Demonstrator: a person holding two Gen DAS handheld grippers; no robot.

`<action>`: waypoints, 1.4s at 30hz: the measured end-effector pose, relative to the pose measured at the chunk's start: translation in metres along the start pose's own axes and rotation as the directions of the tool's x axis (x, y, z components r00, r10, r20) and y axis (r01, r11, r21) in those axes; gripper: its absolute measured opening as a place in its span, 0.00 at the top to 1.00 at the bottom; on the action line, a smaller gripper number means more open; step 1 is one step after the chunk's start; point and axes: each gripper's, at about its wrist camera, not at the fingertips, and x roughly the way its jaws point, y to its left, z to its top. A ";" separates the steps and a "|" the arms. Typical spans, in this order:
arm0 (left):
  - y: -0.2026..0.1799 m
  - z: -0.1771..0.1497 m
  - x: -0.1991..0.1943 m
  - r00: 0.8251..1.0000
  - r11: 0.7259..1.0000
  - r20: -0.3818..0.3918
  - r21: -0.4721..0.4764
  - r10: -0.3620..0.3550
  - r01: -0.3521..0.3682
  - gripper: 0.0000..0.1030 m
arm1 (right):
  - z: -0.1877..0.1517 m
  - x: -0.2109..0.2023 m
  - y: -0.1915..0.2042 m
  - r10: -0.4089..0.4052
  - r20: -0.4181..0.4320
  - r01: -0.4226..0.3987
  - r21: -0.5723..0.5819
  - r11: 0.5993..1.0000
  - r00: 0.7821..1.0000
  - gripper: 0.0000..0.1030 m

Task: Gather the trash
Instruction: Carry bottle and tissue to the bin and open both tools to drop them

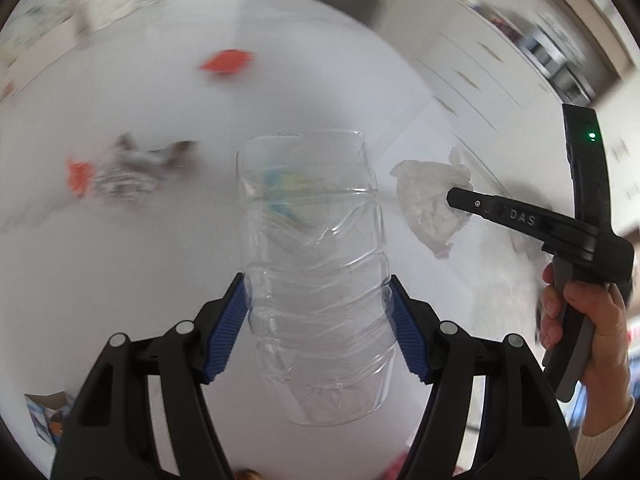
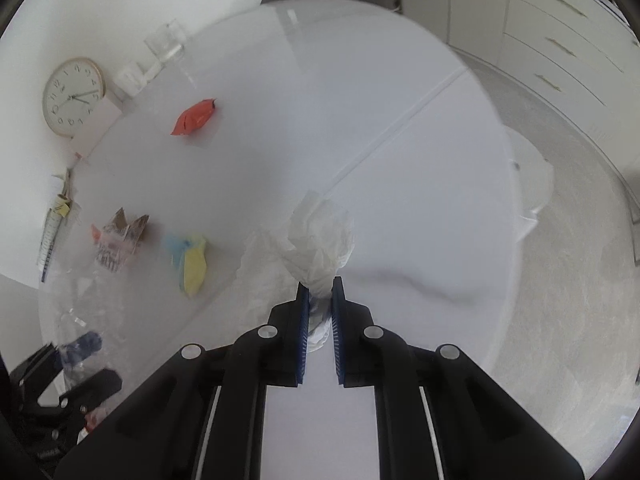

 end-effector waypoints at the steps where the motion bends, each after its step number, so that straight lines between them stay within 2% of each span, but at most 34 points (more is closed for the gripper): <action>1: -0.015 -0.004 -0.001 1.000 0.999 -0.009 0.045 -0.027 0.028 0.36 | -0.010 -0.010 -0.008 -0.009 0.005 0.009 0.007 1.000 1.000 0.89; 5: -0.076 -0.024 -0.001 0.988 0.967 -0.079 0.210 -0.132 0.146 0.36 | -0.069 -0.062 -0.056 -0.066 0.010 0.065 0.073 0.995 0.998 0.89; 9: -0.139 -0.051 0.008 0.956 0.892 -0.202 0.361 -0.211 0.273 0.36 | -0.132 -0.097 -0.098 -0.120 -0.011 0.120 0.143 0.982 0.993 0.89; 12: -0.182 -0.076 0.016 0.934 0.819 -0.282 0.467 -0.221 0.334 0.36 | -0.176 -0.115 -0.124 -0.152 -0.033 0.156 0.198 0.968 0.988 0.89; 14: -0.203 -0.089 0.024 0.917 0.781 -0.335 0.503 -0.217 0.369 0.36 | -0.199 -0.122 -0.136 -0.163 -0.046 0.169 0.233 0.958 0.986 0.89; 18: -0.233 -0.109 0.037 0.890 0.728 -0.413 0.548 -0.193 0.412 0.36 | -0.242 -0.131 -0.160 -0.167 -0.073 0.181 0.295 0.938 0.983 0.89; 21: -0.249 -0.119 0.044 0.877 0.702 -0.447 0.567 -0.176 0.430 0.35 | -0.262 -0.132 -0.171 -0.162 -0.091 0.183 0.322 0.929 0.983 0.89; 24: -0.259 -0.133 0.045 0.878 0.696 -0.454 0.580 -0.155 0.423 0.35 | -0.273 -0.133 -0.175 -0.157 -0.094 0.179 0.328 0.928 0.983 0.89; 27: -0.261 -0.133 0.047 0.881 0.702 -0.454 0.582 -0.137 0.409 0.34 | -0.280 -0.136 -0.179 -0.146 -0.088 0.167 0.337 0.927 0.985 0.88; 29: -0.262 -0.135 0.045 0.888 0.711 -0.443 0.584 -0.125 0.391 0.26 | -0.282 -0.137 -0.181 -0.143 -0.088 0.164 0.336 0.928 0.986 0.88; 33: -0.262 -0.138 0.043 0.899 0.721 -0.420 0.587 -0.119 0.370 0.22 | -0.283 -0.136 -0.180 -0.130 -0.091 0.154 0.331 0.931 0.987 0.87; 37: -0.253 -0.135 0.040 0.913 0.741 -0.396 0.584 -0.094 0.330 0.14 | -0.285 -0.134 -0.177 -0.120 -0.096 0.145 0.325 0.934 0.988 0.86; 42: -0.240 -0.129 0.033 0.927 0.768 -0.365 0.568 -0.087 0.296 0.13 | -0.284 -0.126 -0.167 -0.101 -0.111 0.131 0.311 0.941 0.989 0.86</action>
